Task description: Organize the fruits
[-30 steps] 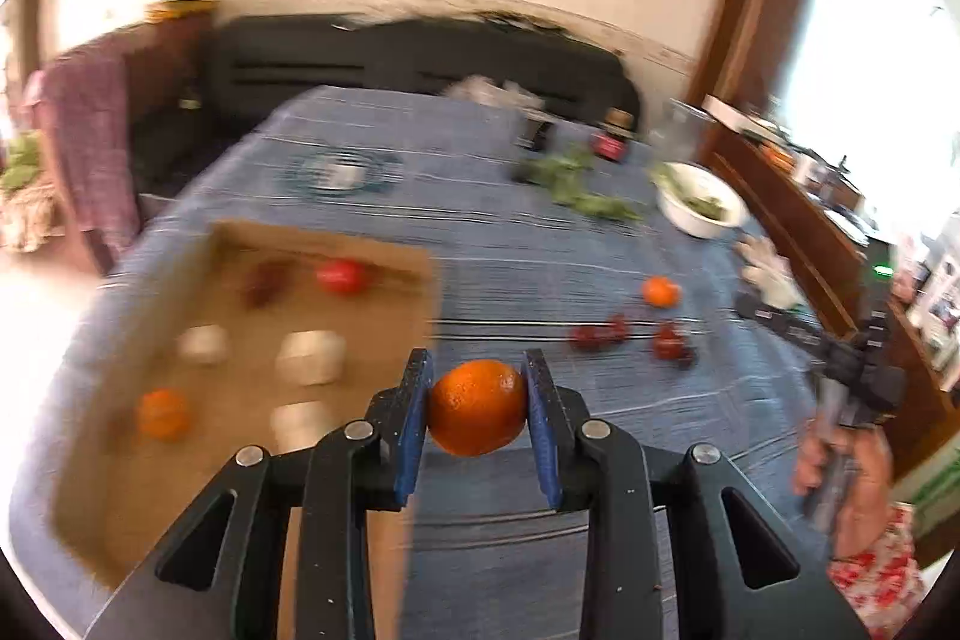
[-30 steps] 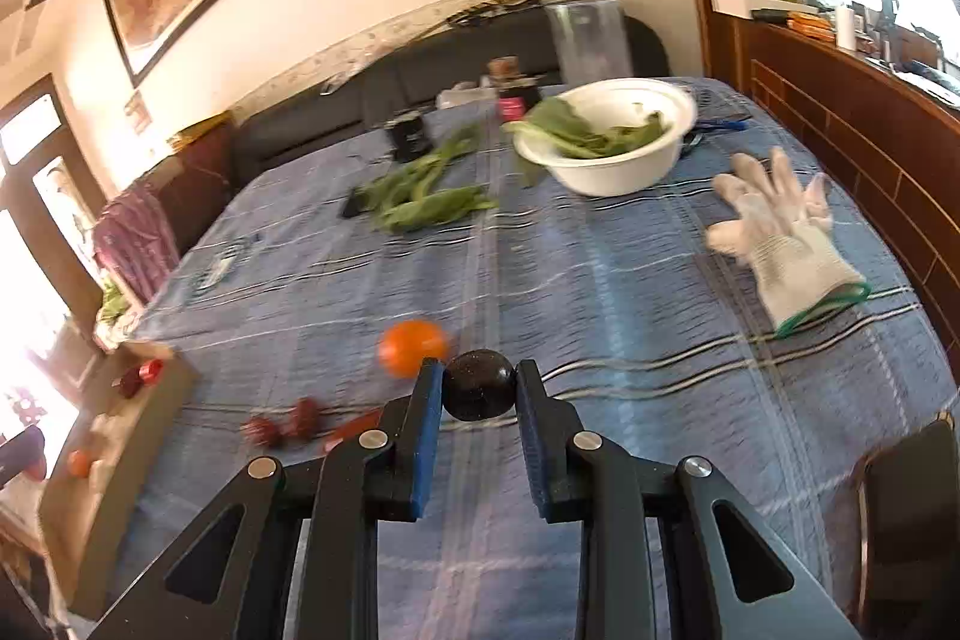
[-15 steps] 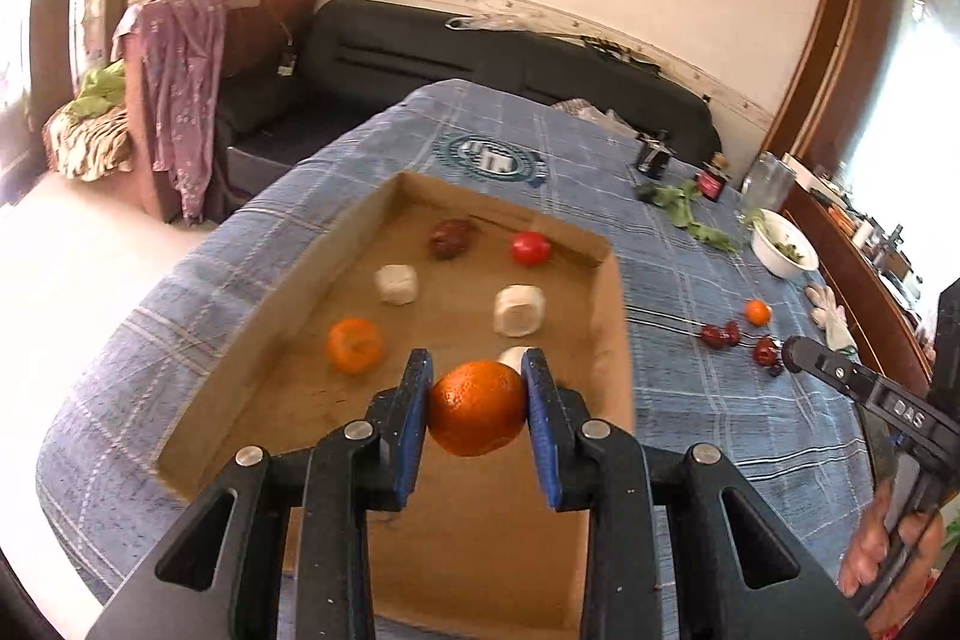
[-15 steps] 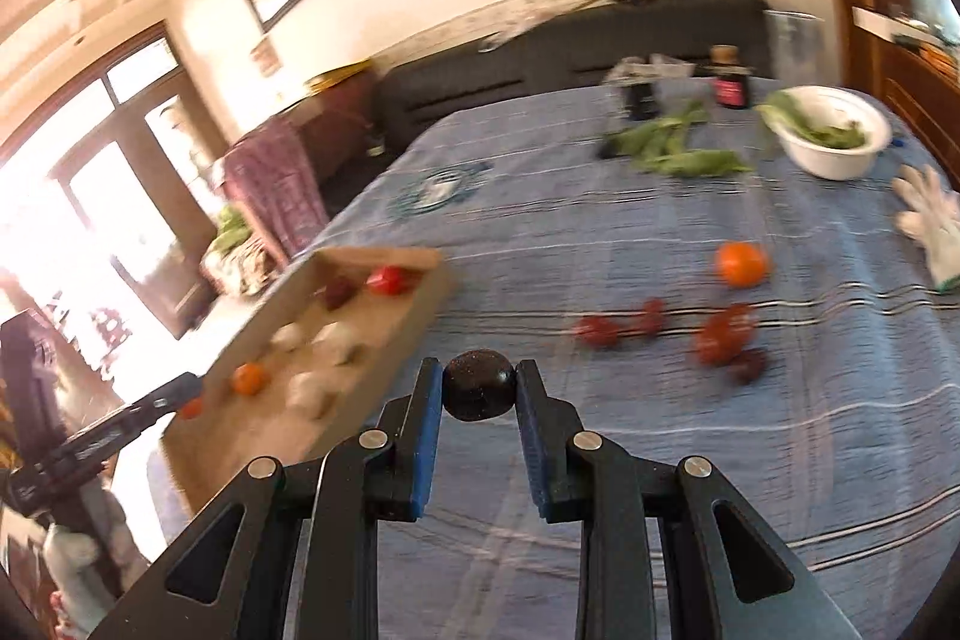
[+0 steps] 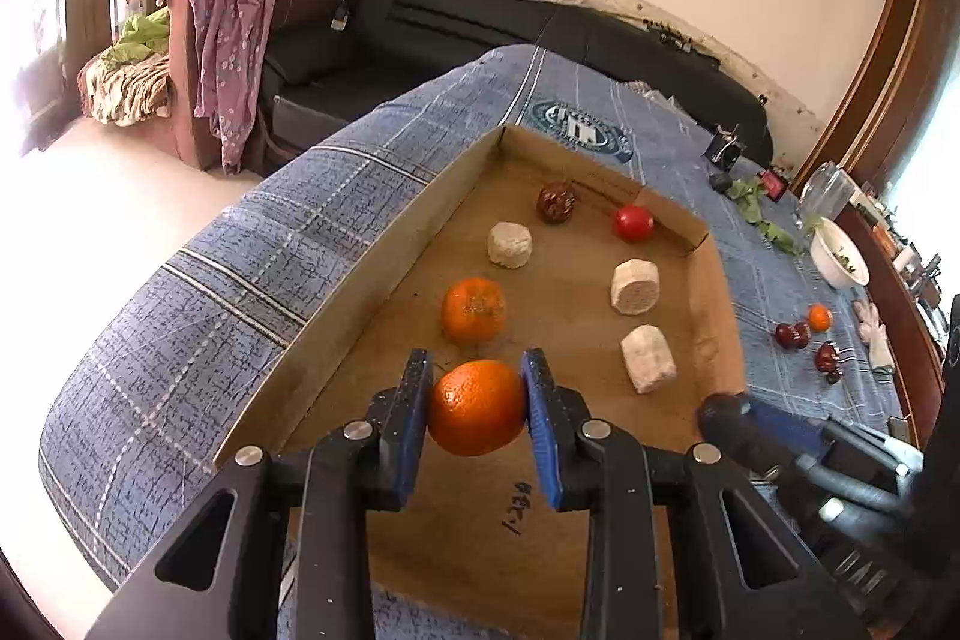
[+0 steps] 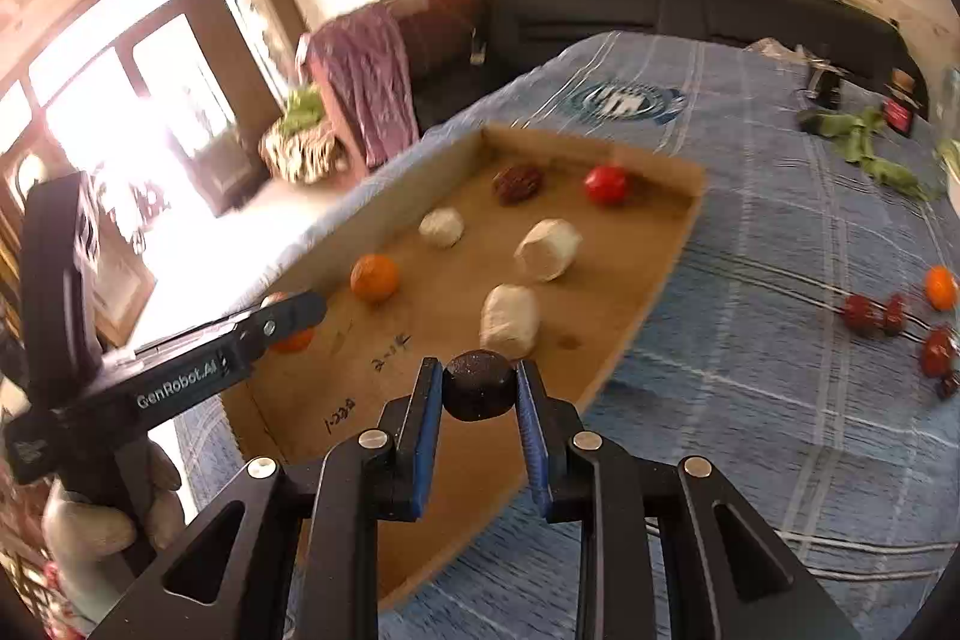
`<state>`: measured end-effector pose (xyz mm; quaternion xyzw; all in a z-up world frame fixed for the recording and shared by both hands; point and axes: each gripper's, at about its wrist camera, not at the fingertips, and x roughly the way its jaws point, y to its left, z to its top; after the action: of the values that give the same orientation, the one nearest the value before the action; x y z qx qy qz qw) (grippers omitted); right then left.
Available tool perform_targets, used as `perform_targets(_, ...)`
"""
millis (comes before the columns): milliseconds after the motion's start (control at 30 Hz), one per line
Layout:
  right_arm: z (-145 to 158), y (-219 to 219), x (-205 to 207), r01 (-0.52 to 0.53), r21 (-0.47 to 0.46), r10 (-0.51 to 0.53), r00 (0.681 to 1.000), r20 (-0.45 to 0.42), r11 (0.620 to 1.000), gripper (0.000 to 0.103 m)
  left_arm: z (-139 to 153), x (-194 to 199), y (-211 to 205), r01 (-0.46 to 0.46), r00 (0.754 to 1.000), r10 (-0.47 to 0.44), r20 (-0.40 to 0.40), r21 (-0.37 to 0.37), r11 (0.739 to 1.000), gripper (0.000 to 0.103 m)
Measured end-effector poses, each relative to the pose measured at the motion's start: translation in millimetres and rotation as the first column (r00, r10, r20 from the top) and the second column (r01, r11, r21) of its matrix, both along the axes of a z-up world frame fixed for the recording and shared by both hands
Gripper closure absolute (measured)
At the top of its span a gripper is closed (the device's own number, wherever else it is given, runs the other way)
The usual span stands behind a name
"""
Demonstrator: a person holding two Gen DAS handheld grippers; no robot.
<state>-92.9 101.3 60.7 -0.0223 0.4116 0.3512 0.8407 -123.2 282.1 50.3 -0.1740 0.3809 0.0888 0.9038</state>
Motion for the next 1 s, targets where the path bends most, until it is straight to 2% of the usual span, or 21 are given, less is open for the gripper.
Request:
perform_targets(233,-19.3,27.3,2.6,-0.007,-0.084,0.008,1.0,0.013,0.996,0.076,-8.7,13.4,1.0,0.006,1.0,-0.007,-0.028,-0.005,1.0,0.073)
perform_targets(600,-24.3,40.3,-1.4,0.003,-0.095,0.001,0.999,0.041,0.995,0.075,-1.3,5.4,6.7,-0.041,0.999,0.041,0.007,0.022,0.999,0.072)
perform_targets(667,-24.4,42.5,-3.2,0.002,-0.104,0.004,0.999,0.054,0.995,0.075,3.5,1.8,9.4,-0.058,0.998,0.058,0.022,0.021,0.998,0.069)
perform_targets(733,-23.3,43.4,-4.3,-0.003,-0.103,0.009,0.998,0.058,0.995,0.075,9.2,-1.4,10.3,-0.074,0.997,0.073,0.036,0.031,0.997,0.06)
perform_targets(900,-12.5,37.4,-10.0,0.008,-0.067,-0.003,0.997,0.077,0.998,0.054,29.4,-13.1,6.1,-0.098,0.993,0.091,0.079,0.089,0.991,0.051)
perform_targets(1000,-3.5,27.7,-14.5,0.031,-0.034,-0.028,0.996,0.09,0.999,0.051,42.2,-20.7,1.0,-0.108,0.989,0.095,0.109,0.119,0.987,0.045)
